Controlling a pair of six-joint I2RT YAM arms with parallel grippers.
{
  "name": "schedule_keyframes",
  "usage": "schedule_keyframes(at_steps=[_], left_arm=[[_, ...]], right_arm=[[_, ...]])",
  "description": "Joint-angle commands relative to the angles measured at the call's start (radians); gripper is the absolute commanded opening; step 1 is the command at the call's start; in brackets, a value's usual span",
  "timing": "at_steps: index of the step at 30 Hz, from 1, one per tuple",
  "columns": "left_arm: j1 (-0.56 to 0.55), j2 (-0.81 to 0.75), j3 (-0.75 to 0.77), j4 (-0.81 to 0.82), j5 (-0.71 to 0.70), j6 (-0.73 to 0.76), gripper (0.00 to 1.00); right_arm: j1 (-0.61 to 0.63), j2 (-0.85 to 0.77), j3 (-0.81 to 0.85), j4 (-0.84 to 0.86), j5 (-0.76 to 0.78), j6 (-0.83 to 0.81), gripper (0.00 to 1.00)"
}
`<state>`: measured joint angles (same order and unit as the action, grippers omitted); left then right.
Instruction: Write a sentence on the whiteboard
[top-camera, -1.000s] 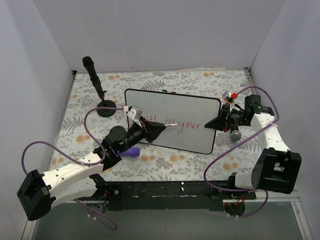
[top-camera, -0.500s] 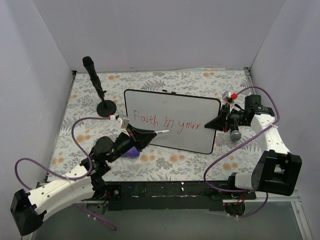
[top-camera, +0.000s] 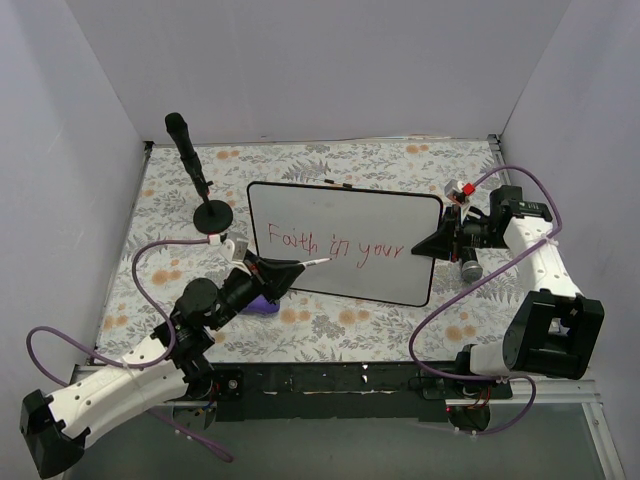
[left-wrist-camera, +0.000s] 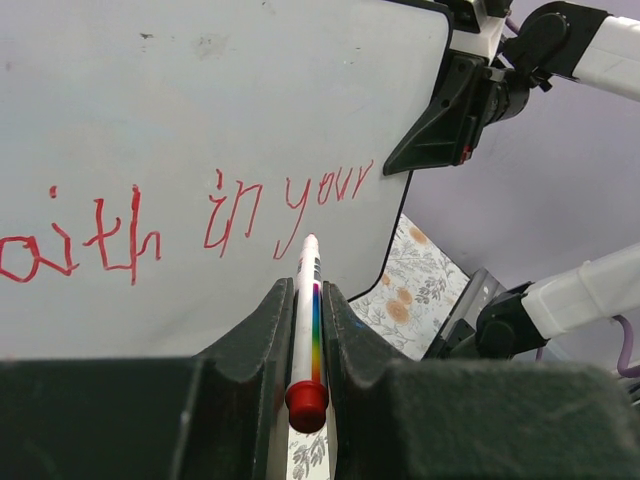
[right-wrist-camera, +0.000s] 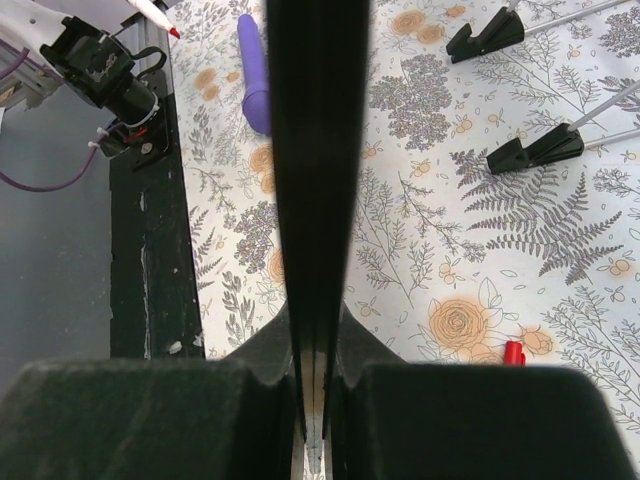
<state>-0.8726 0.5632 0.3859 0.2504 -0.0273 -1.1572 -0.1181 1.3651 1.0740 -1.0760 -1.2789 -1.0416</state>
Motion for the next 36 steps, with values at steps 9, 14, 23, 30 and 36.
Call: schedule_keyframes(at_steps=[9,14,23,30,36], left_arm=[[0.003,-0.068,-0.028,-0.103,-0.085,-0.019,0.00],[0.007,-0.068,-0.042,-0.096,-0.089,-0.021,0.00],[0.049,-0.068,-0.068,-0.071,-0.069,-0.027,0.00],[0.098,-0.052,-0.091,-0.050,-0.051,-0.038,0.00],[0.144,0.001,-0.111,0.007,-0.022,-0.058,0.00]], right_arm=[[-0.017,-0.014,0.047,-0.050,0.147,-0.043,0.01],[-0.029,0.005,0.082,-0.105,0.151,-0.086,0.01],[-0.090,0.048,0.141,-0.216,0.190,-0.179,0.01],[-0.144,0.060,0.156,-0.226,0.223,-0.193,0.01],[-0.201,0.058,0.176,-0.229,0.271,-0.210,0.01]])
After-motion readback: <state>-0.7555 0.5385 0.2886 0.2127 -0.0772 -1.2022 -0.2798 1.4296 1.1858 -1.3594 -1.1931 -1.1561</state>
